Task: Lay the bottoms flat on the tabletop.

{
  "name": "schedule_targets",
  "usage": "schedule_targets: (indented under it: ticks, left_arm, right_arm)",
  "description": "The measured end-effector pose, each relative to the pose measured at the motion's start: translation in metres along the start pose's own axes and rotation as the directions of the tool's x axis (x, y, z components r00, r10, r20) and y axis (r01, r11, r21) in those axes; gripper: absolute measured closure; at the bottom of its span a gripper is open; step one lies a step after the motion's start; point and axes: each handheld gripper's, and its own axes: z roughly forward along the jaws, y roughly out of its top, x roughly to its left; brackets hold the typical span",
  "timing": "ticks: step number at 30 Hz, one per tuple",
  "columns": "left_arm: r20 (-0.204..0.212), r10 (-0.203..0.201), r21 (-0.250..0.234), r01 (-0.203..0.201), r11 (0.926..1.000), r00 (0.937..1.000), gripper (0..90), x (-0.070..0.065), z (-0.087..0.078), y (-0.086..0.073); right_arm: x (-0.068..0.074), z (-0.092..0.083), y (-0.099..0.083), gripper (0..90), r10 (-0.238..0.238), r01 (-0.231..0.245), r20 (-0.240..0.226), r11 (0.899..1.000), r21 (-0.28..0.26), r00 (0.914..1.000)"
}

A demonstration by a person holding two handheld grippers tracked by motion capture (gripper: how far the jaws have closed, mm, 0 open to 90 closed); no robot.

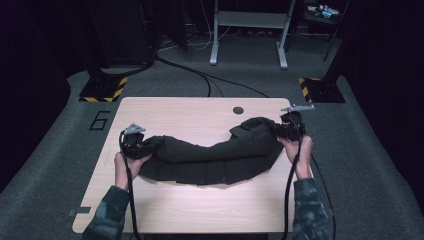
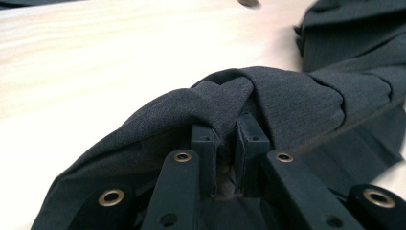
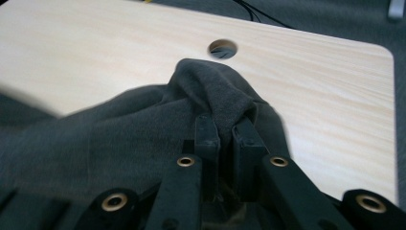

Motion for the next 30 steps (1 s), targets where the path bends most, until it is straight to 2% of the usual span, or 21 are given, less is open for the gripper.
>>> schedule_targets:
  ticks: [2, 3, 4, 5, 6, 7, 8, 11, 13, 14, 15, 17, 20, 21, 23, 25, 26, 27, 28, 29, 30]
  left_arm:
    - [-0.015, -0.022, -0.007, 0.022, 0.9997, 0.9996, 78.4, 0.005, 0.007, 0.006]
    - [-0.083, -0.047, -0.004, 0.047, 0.9989, 0.9954, 76.2, 0.012, 0.025, 0.018]
    - [-0.083, -0.047, -0.004, 0.047, 0.9989, 0.9954, 70.4, 0.012, 0.025, 0.018]
    - [-0.186, -0.082, -0.001, 0.084, 0.9965, 0.9792, 62.1, 0.020, 0.041, 0.026]
    - [-0.186, -0.082, -0.001, 0.084, 0.9965, 0.9792, 54.4, 0.020, 0.041, 0.026]
    - [-0.203, -0.103, -0.002, 0.105, 0.9945, 0.9737, 44.9, 0.025, 0.046, 0.028]
    - [-0.191, -0.131, 0.008, 0.135, 0.9908, 0.9728, 37.3, 0.030, 0.049, 0.027]
    - [-0.159, -0.102, 0.013, 0.105, 0.9944, 0.9820, 23.8, 0.027, 0.043, 0.017]
    - [-0.146, -0.067, 0.037, 0.073, 0.9967, 0.9870, 20.1, 0.023, 0.040, 0.010]
    - [-0.146, -0.067, 0.037, 0.073, 0.9967, 0.9870, 19.0, 0.023, 0.040, 0.010]
    - [-0.118, -0.051, 0.039, 0.056, 0.9977, 0.9918, 17.5, 0.017, 0.038, 0.003]
    - [-0.100, -0.036, 0.046, 0.041, 0.9981, 0.9943, 16.7, 0.012, 0.037, -0.003]
    - [-0.104, -0.015, 0.050, 0.020, 0.9985, 0.9945, 16.2, 0.009, 0.036, -0.012]
    - [-0.103, 0.010, 0.078, -0.002, 0.9969, 0.9946, 16.2, 0.009, 0.038, -0.022]
    - [-0.105, 0.014, 0.095, -0.003, 0.9955, 0.9943, 16.1, 0.012, 0.043, -0.032]
    - [-0.092, 0.013, 0.119, -0.002, 0.9929, 0.9957, 15.2, 0.014, 0.045, -0.036]
    - [-0.097, 0.009, 0.112, 0.002, 0.9937, 0.9953, 14.8, 0.015, 0.051, -0.042]
    - [-0.086, 0.026, 0.136, -0.014, 0.9905, 0.9960, 14.5, 0.016, 0.053, -0.045]
    - [-0.086, 0.026, 0.136, -0.014, 0.9905, 0.9960, 13.4, 0.016, 0.053, -0.045]
    - [-0.080, 0.007, 0.137, 0.004, 0.9905, 0.9968, 13.4, 0.016, 0.058, -0.049]
    - [-0.071, -0.006, 0.151, 0.016, 0.9883, 0.9975, 11.2, 0.018, 0.061, -0.052]
  right_arm:
    - [-0.007, 0.024, 0.015, 75.8, 0.056, -0.056, 0.029, 0.998, -0.003, 0.9980]
    - [-0.008, 0.037, 0.021, 73.4, 0.092, -0.092, 0.052, 0.996, 0.011, 0.9945]
    - [-0.008, 0.037, 0.021, 73.4, 0.092, -0.092, 0.052, 0.996, 0.011, 0.9945]
    - [-0.009, 0.062, 0.030, 56.0, 0.095, -0.101, 0.128, 0.994, 0.043, 0.9873]
    - [-0.009, 0.062, 0.030, 56.0, 0.095, -0.101, 0.128, 0.994, 0.043, 0.9873]
    - [-0.009, 0.077, 0.031, 41.4, 0.120, -0.135, 0.186, 0.989, 0.066, 0.9750]
    - [-0.010, 0.078, 0.028, 36.9, 0.131, -0.144, 0.168, 0.987, 0.068, 0.9771]
    - [-0.013, 0.064, 0.014, 23.0, 0.149, -0.150, 0.078, 0.989, -0.003, 0.9857]
    - [-0.014, 0.050, 0.003, 15.2, 0.127, -0.126, 0.053, 0.992, -0.025, 0.9904]
    - [-0.014, 0.050, 0.003, 15.2, 0.127, -0.126, 0.053, 0.992, -0.025, 0.9904]
    - [-0.013, 0.036, -0.008, 14.3, 0.119, -0.117, 0.030, 0.992, -0.052, 0.9925]
    - [-0.010, 0.022, -0.020, 13.8, 0.092, -0.091, 0.012, 0.992, -0.092, 0.9957]
    - [-0.007, 0.008, -0.042, 13.1, 0.054, -0.056, -0.023, 0.993, -0.105, 0.9983]
    - [-0.007, 0.007, -0.051, 13.1, 0.042, -0.045, -0.037, 0.995, -0.089, 0.9985]
    - [-0.006, 0.015, -0.068, 13.5, 0.012, -0.014, -0.053, 0.999, -0.038, 0.9986]
    - [-0.007, 0.033, -0.082, 13.4, 0.008, -0.006, -0.066, 0.999, 0.037, 0.9978]
    - [-0.006, 0.042, -0.087, 13.5, -0.003, 0.007, -0.062, 0.998, 0.056, 0.9981]
    - [-0.005, 0.051, -0.091, 13.5, -0.023, 0.026, -0.052, 0.998, 0.065, 0.9984]
    - [-0.005, 0.051, -0.091, 13.5, -0.023, 0.026, -0.052, 0.998, 0.065, 0.9984]
    - [-0.004, 0.060, -0.094, 13.0, -0.049, 0.051, -0.032, 0.996, 0.074, 0.9983]
    - [-0.004, 0.074, -0.096, 10.4, -0.037, 0.040, -0.036, 0.994, 0.103, 0.9987]
